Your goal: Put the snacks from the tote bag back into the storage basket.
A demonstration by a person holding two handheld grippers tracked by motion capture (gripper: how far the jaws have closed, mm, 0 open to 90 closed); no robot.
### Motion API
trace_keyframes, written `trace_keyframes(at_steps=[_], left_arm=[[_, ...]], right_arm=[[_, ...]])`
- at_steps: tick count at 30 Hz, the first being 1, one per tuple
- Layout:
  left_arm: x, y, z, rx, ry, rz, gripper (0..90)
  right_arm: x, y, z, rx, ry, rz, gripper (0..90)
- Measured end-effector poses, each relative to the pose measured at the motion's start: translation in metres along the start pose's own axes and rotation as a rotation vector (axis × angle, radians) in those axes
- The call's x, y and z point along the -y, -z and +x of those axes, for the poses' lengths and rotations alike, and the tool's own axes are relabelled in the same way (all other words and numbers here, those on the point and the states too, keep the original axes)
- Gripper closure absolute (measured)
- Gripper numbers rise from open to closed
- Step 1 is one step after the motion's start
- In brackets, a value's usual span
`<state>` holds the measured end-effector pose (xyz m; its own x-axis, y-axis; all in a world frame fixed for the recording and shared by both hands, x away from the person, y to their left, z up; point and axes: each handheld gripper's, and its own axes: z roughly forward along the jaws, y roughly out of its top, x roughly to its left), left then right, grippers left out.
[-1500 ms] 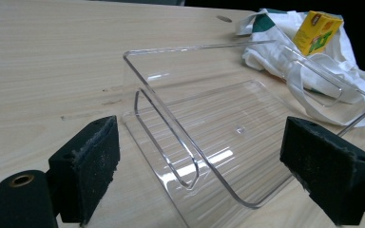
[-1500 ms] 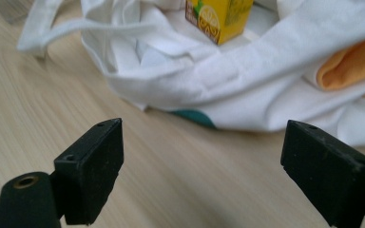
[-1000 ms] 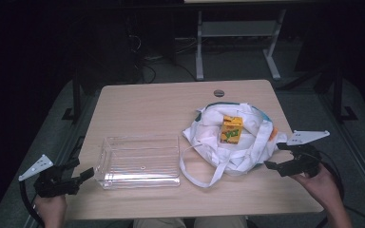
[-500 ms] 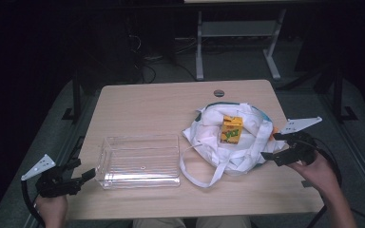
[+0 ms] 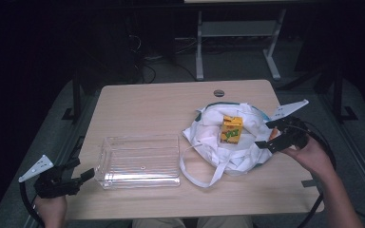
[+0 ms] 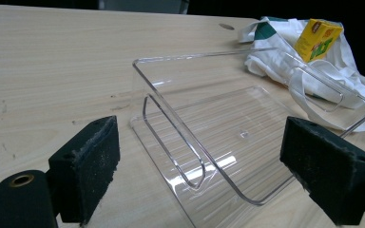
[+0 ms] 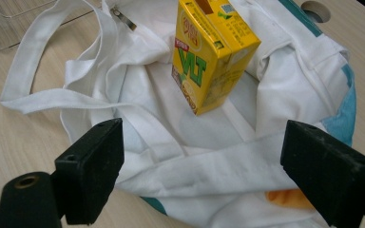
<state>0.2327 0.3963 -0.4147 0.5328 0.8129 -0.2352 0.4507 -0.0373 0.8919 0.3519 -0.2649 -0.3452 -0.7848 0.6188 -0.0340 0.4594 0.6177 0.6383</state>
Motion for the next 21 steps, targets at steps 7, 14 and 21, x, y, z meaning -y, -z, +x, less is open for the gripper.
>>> trace_keyframes(at_steps=[7, 14, 21], left_arm=[[0.0, 0.0, 0.0, 0.004, 0.002, -0.002, 12.7], [0.0, 0.0, -0.001, -0.002, -0.001, -0.002, 12.7], [0.0, 0.0, -0.001, -0.002, 0.004, -0.006, 12.7]], right_arm=[[-0.024, -0.007, -0.005, -0.013, 0.048, 0.039, 14.6], [-0.045, -0.019, -0.012, -0.032, 0.087, 0.07, 14.6], [-0.058, -0.031, -0.016, -0.046, 0.119, 0.101, 14.6]])
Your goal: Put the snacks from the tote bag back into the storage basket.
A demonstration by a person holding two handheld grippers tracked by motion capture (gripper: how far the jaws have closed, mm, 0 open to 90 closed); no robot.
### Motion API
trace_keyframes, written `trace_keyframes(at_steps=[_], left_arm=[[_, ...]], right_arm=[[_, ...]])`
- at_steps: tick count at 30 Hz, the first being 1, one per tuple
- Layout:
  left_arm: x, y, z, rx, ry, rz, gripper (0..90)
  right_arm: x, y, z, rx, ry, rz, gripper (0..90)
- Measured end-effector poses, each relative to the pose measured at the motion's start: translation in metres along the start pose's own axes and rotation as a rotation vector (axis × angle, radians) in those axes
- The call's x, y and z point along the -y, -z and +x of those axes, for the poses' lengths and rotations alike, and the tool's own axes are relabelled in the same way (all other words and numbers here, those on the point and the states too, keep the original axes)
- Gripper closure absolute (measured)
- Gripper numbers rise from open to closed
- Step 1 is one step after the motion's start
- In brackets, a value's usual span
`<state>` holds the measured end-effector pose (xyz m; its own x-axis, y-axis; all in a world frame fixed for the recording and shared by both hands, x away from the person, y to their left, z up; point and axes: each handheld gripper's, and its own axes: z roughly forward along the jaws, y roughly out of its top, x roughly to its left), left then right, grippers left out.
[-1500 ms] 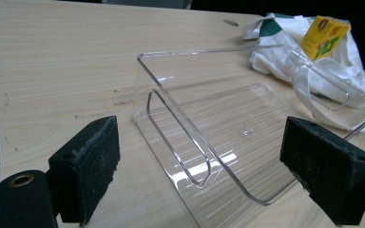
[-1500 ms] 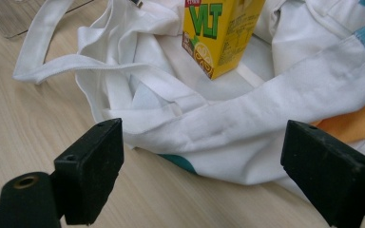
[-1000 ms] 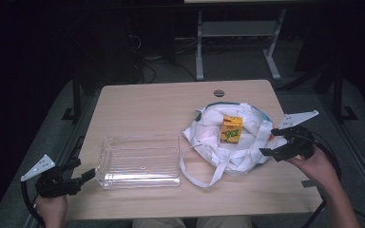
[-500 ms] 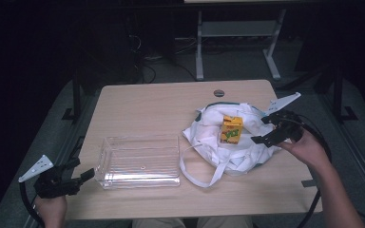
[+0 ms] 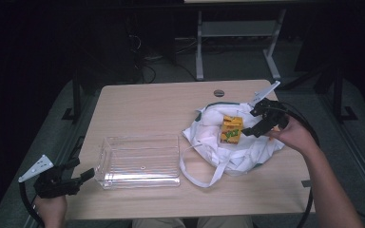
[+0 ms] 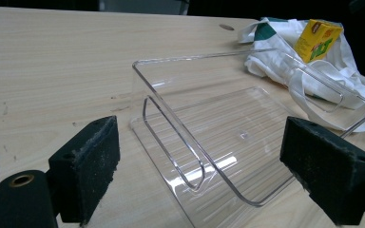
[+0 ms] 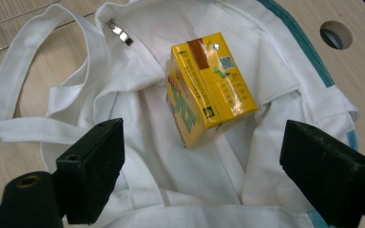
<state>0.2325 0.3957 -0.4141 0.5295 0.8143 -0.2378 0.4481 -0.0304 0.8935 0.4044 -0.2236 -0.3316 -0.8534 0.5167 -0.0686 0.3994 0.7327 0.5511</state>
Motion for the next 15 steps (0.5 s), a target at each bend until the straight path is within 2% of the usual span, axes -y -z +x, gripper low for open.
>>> trace_keyframes(at_steps=[6, 15], left_arm=[[0.0, 0.002, 0.002, -0.006, 0.003, 0.0, 12.7], [0.001, 0.002, 0.003, -0.006, 0.007, -0.009, 12.7]], right_arm=[[-0.015, -0.006, -0.001, 0.006, 0.035, 0.027, 14.6], [-0.022, -0.018, -0.007, -0.004, 0.038, 0.057, 15.1]])
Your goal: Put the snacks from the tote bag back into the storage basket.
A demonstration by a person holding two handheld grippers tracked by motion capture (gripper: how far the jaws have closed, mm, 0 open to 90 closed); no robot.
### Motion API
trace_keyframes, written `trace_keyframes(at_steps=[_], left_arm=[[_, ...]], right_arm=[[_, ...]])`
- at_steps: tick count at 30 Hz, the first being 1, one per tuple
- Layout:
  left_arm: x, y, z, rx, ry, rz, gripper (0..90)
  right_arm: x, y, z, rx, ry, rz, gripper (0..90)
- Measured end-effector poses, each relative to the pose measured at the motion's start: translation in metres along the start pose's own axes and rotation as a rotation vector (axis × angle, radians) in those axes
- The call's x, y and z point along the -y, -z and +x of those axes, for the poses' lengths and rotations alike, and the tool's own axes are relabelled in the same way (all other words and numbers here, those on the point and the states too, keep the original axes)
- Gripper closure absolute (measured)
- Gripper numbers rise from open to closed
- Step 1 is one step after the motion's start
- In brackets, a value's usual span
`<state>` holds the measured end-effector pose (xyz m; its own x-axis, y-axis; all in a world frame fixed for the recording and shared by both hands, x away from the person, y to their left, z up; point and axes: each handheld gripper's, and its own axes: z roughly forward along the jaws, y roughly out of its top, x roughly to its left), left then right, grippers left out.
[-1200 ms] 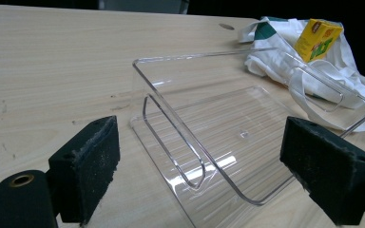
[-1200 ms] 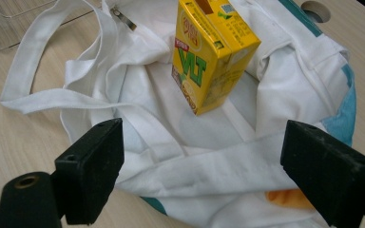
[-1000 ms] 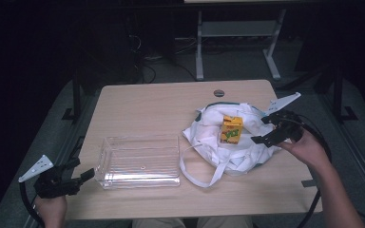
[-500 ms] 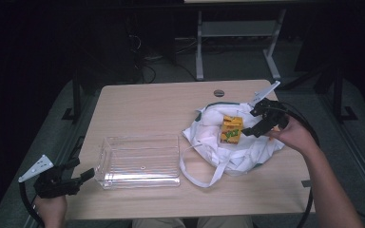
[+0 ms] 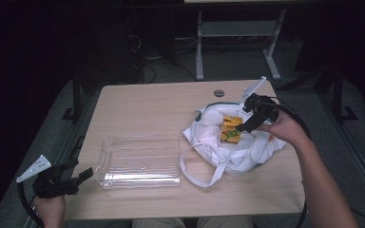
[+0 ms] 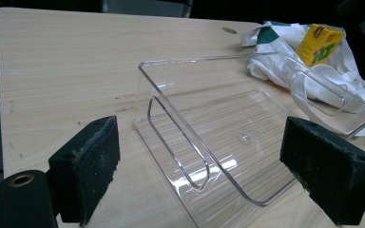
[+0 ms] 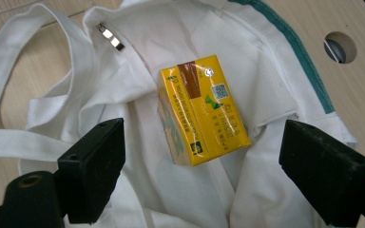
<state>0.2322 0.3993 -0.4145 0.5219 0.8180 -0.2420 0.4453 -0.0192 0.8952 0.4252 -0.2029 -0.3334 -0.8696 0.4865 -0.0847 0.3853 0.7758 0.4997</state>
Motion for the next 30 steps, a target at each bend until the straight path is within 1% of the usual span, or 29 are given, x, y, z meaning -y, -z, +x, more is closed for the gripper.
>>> trace_keyframes(at_steps=[4, 7, 8, 14, 17, 19, 20, 22, 23, 26, 28, 30], left_arm=[[0.0, -0.001, 0.0, 0.002, 0.002, 0.002, 12.7], [0.0, -0.001, 0.0, 0.003, 0.003, 0.007, 12.7], [0.0, -0.001, 0.0, 0.004, -0.001, 0.008, 12.7], [0.0, -0.001, -0.001, 0.005, 0.0, 0.007, 12.7], [0.001, 0.0, 0.0, 0.019, 0.01, -0.008, 12.7], [0.0, 0.0, 0.0, 0.016, 0.007, -0.006, 12.7], [0.0, -0.001, -0.001, 0.018, 0.006, -0.007, 12.7], [0.0, -0.001, -0.001, 0.016, 0.007, -0.004, 12.7], [0.0, -0.001, 0.0, 0.016, 0.006, -0.003, 12.7], [0.001, -0.001, 0.0, 0.016, 0.009, -0.004, 12.7], [0.001, -0.001, 0.001, 0.015, 0.011, -0.005, 12.7], [0.001, -0.001, 0.001, 0.015, 0.011, -0.004, 12.7]], right_arm=[[-0.001, -0.007, -0.002, -0.001, 0.004, 0.015, 15.1], [-0.003, -0.011, -0.003, 0.006, 0.028, 0.027, 18.4], [-0.004, -0.014, -0.002, 0.004, 0.032, 0.03, 17.9], [-0.005, -0.022, -0.007, -0.001, 0.023, 0.043, 18.2], [-0.006, -0.026, -0.009, -0.016, 0.025, 0.051, 20.4], [-0.006, -0.029, -0.01, -0.018, 0.023, 0.052, 20.1], [-0.006, -0.03, -0.012, -0.027, 0.025, 0.053, 20.3], [-0.007, -0.033, -0.012, -0.025, 0.024, 0.062, 20.5], [-0.007, -0.034, -0.013, -0.035, 0.026, 0.061, 20.5], [-0.008, -0.039, -0.012, -0.034, 0.047, 0.074, 20.9], [-0.009, -0.043, -0.013, -0.031, 0.062, 0.098, 22.0], [-0.009, -0.046, -0.014, -0.035, 0.059, 0.108, 22.3]])
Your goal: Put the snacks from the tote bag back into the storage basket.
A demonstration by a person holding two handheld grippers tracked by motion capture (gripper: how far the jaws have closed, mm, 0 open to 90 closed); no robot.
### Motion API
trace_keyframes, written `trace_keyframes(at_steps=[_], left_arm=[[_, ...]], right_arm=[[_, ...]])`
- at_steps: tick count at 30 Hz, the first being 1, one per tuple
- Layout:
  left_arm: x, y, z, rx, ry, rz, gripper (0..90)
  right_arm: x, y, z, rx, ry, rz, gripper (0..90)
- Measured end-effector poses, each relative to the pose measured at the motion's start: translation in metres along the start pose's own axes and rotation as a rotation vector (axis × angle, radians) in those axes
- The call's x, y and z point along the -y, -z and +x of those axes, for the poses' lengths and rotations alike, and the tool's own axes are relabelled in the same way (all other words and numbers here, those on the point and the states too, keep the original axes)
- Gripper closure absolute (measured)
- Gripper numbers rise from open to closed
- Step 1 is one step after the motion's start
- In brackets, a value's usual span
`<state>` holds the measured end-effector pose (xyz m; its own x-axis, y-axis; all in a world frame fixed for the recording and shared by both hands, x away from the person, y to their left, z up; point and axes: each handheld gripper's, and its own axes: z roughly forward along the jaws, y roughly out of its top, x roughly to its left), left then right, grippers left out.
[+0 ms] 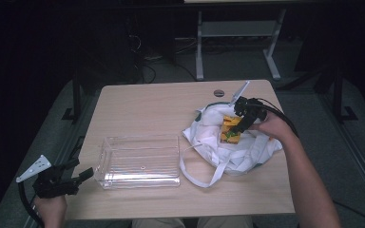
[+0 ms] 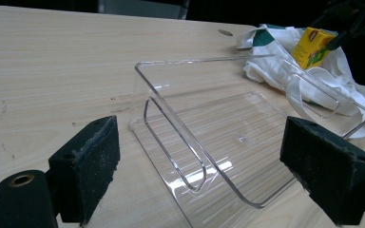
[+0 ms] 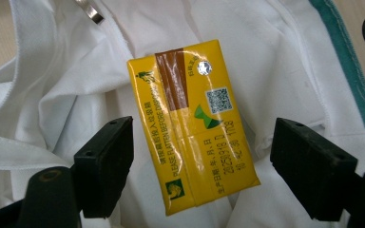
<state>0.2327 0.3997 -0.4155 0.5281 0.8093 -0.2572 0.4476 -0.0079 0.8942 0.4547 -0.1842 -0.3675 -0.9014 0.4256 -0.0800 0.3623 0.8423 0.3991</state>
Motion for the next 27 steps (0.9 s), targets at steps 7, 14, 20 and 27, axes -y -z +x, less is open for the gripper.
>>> trace_keyframes(at_steps=[7, 14, 20, 27], left_arm=[[0.0, 0.0, 0.001, 0.002, 0.004, -0.001, 12.7], [0.001, 0.001, 0.002, 0.009, 0.019, -0.014, 12.7], [0.001, 0.001, 0.002, 0.008, 0.023, -0.019, 12.7], [0.001, 0.002, 0.002, 0.003, 0.026, -0.029, 12.7]], right_arm=[[-0.005, -0.007, 0.002, -0.016, 0.016, 0.012, 27.5], [-0.009, -0.015, 0.004, -0.013, 0.049, 0.041, 33.0], [-0.009, -0.017, 0.007, -0.012, 0.097, 0.061, 41.0], [-0.007, -0.012, 0.01, -0.035, 0.12, 0.071, 48.6]])
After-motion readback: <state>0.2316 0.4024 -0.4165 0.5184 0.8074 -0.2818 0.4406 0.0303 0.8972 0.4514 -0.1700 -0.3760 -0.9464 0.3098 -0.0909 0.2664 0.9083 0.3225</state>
